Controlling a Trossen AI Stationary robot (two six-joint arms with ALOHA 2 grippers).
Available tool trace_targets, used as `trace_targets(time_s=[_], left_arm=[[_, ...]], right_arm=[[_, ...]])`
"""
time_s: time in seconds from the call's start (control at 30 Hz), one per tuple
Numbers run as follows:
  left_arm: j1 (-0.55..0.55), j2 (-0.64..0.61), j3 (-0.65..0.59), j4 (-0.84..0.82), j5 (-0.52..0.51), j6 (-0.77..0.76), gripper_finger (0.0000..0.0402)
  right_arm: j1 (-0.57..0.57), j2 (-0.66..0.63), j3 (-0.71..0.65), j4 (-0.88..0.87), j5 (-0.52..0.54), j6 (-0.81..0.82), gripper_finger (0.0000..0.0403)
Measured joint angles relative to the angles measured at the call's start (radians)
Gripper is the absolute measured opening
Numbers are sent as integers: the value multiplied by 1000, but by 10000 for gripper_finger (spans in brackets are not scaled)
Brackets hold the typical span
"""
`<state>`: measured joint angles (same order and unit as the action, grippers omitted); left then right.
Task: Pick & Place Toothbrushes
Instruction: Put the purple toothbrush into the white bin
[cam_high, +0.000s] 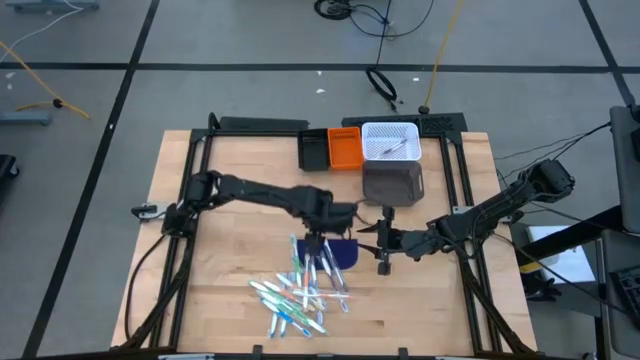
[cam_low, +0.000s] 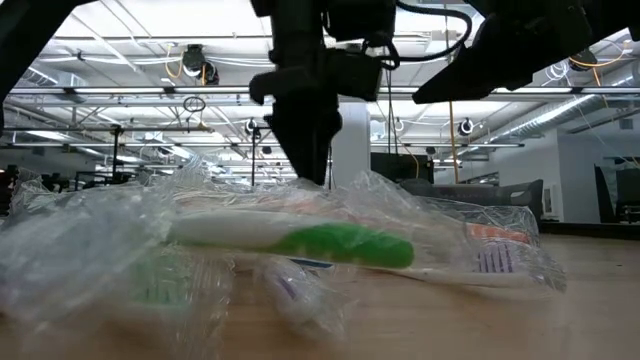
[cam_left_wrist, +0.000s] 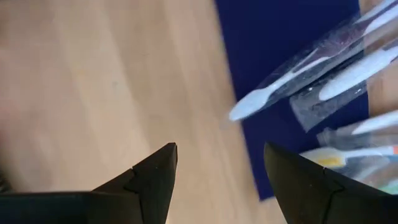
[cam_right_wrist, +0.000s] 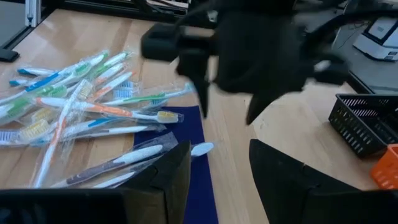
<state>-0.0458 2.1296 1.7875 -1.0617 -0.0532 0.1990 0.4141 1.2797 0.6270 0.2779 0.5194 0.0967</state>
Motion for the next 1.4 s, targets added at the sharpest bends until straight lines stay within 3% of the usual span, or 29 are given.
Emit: trace_targets(time_s=[0.27,0.73,0.87,1.13,1.4], left_arm=[[-64,-2,-92,129,-103,83,243],[-71,-2,-200,270,-60,158,239],[-69,-2,-200,271,-58,160,189],[-40,-2,-200,267,-17,133,14],[-36,-24,-195,194,1,82,1]], right_arm=[[0,0,0,0,0,-2,155],[0,0,0,0,0,7,155],[0,0,0,1,0,15,155],[0,0,0,1,0,15,155],[0,0,0,1,0,15,155]])
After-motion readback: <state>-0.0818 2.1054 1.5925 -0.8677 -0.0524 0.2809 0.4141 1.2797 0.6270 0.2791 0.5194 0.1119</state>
